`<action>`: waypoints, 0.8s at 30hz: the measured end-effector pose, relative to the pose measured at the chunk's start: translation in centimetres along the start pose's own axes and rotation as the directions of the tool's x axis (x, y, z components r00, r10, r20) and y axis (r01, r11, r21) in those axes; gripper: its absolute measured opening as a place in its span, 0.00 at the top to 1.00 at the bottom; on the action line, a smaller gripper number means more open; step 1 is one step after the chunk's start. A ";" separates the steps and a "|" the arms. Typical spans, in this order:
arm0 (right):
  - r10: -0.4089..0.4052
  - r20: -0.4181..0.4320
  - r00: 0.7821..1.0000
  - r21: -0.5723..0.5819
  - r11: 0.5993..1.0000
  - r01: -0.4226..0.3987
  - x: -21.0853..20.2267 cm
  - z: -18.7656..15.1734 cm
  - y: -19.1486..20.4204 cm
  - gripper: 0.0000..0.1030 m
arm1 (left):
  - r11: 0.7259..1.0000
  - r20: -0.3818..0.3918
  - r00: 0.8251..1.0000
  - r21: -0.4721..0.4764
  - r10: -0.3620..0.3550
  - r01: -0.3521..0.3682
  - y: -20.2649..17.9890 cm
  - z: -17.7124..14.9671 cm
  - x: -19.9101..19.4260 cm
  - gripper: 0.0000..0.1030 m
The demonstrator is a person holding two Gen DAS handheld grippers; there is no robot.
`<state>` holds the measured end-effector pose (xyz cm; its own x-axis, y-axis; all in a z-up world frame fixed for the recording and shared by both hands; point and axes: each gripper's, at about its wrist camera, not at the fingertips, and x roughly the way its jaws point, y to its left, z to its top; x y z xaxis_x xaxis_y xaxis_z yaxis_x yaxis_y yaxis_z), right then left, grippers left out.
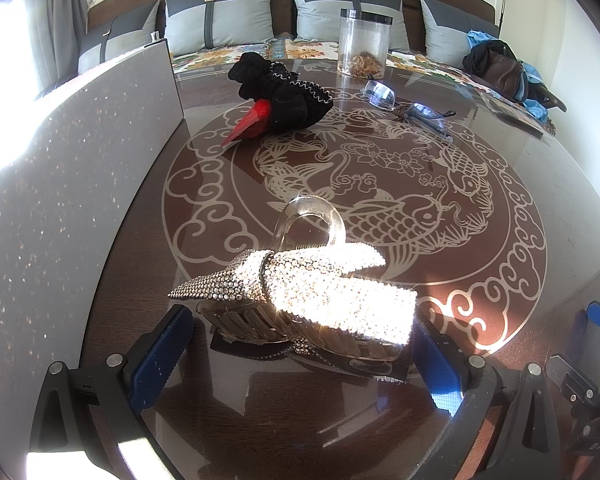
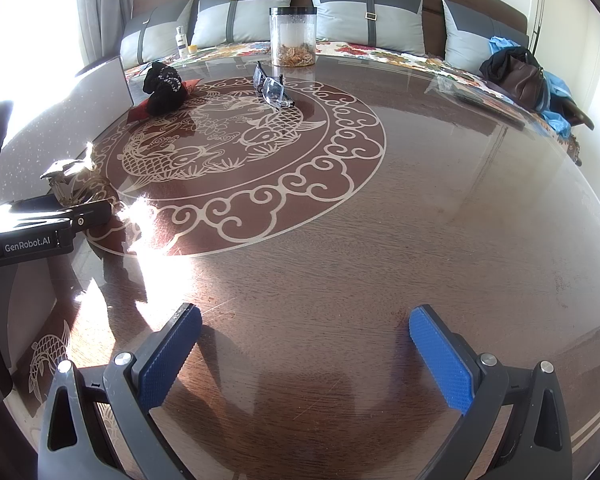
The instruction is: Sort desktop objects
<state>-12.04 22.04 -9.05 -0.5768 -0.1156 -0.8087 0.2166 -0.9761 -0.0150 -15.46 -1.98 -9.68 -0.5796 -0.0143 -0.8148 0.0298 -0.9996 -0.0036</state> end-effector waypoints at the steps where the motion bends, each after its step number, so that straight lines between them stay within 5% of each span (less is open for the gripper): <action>1: 0.000 0.000 1.000 0.000 1.000 0.000 0.0 0.0 0.0 0.00 | 1.000 0.000 1.000 0.000 0.000 0.000 0.0 0.0 0.0 0.00; 22: 0.010 -0.017 1.000 -0.005 1.000 -0.010 0.0 0.3 -0.1 0.00 | 1.000 0.000 1.000 0.000 0.000 0.000 0.0 0.0 0.0 0.00; 24: 0.051 0.031 0.998 0.007 0.999 -0.052 -0.4 1.6 -0.5 0.00 | 1.000 0.000 1.000 0.000 0.000 0.000 0.0 0.0 0.0 0.00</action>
<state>-13.14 22.33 -7.76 -0.5893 -0.1713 -0.7895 0.2407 -0.9701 0.0308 -15.42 -1.98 -9.68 -0.5796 -0.0144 -0.8148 0.0298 -0.9995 -0.0035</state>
